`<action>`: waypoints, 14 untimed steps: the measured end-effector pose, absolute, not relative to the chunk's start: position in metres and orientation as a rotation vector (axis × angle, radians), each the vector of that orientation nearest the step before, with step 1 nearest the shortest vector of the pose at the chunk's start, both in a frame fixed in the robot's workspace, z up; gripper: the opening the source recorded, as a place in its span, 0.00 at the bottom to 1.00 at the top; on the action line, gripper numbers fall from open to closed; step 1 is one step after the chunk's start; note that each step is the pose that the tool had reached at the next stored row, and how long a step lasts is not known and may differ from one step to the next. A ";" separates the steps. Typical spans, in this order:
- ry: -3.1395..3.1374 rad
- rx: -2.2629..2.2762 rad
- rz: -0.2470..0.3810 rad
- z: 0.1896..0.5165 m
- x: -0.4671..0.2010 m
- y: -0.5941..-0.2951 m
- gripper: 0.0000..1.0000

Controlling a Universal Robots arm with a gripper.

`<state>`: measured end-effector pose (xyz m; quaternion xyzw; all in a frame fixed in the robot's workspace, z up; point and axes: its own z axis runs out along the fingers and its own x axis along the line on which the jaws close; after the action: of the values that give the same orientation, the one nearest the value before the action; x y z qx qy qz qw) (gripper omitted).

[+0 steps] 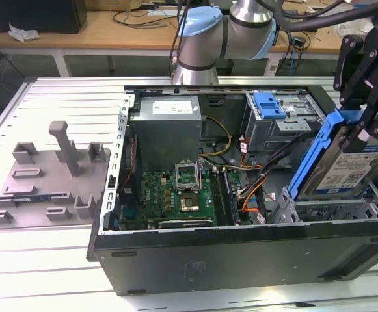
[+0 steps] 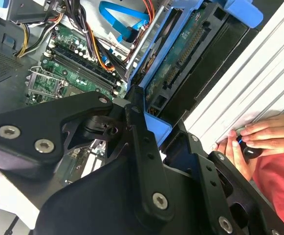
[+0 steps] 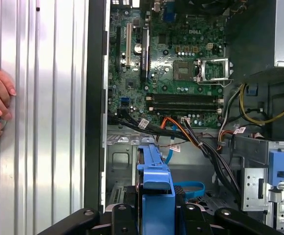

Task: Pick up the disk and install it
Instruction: 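Insert the disk into the insertion slot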

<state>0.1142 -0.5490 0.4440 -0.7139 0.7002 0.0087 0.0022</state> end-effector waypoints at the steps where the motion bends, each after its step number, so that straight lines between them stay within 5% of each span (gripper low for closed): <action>1: 2.197 -2.240 0.027 0.444 0.114 -0.549 0.37; 14: 2.196 -2.239 0.028 0.432 0.114 -0.549 0.37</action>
<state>0.1142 -0.5490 0.4317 -0.7139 0.7002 0.0091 0.0025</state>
